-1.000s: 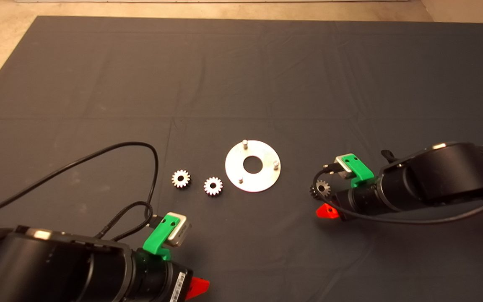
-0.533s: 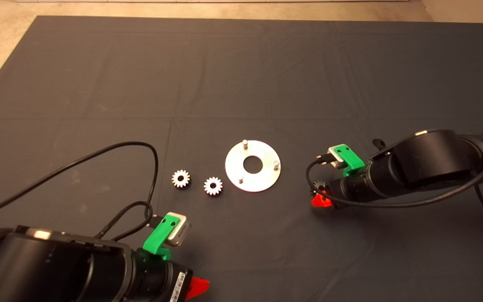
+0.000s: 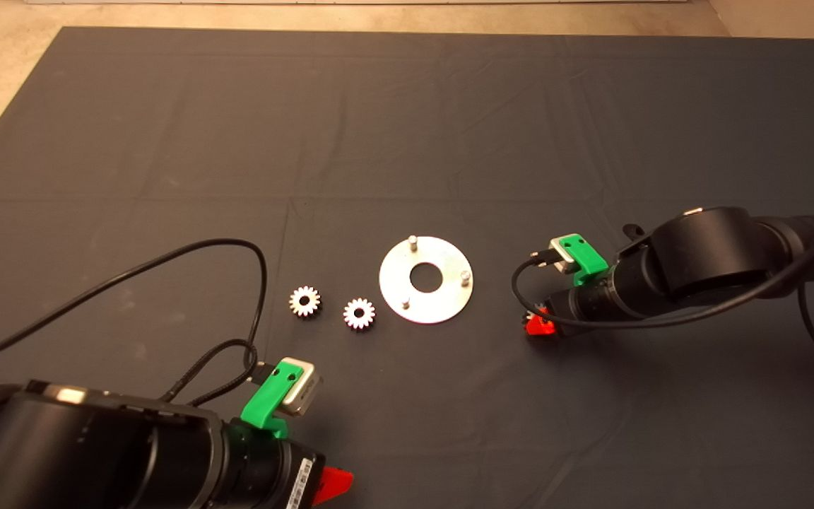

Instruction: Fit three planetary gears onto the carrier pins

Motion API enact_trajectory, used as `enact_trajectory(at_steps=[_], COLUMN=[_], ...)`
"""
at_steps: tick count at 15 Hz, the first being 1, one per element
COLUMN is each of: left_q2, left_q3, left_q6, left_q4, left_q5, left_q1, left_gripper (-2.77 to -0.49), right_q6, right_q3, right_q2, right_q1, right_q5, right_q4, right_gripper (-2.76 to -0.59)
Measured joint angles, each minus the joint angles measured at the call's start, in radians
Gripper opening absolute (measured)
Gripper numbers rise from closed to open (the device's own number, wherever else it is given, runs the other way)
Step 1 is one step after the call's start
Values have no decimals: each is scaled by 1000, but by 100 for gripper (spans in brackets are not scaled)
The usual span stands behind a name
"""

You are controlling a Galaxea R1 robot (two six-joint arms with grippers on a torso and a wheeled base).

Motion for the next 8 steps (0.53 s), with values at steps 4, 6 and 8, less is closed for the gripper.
enact_trajectory(at_steps=[4,6,8], left_q2=[0,0,0], left_q3=[0,0,0], left_q6=[0,0,0], left_q4=[0,0,0], left_q5=[0,0,0], left_q1=[0,0,0], left_gripper=[-151,-151,-151], right_q6=[0,0,0], right_q3=[-23,-26,-28], right_q2=[12,20,23], right_q1=[0,0,0], right_q5=[29,40,46], right_q4=[0,0,0], right_gripper=[-100,-110,-117])
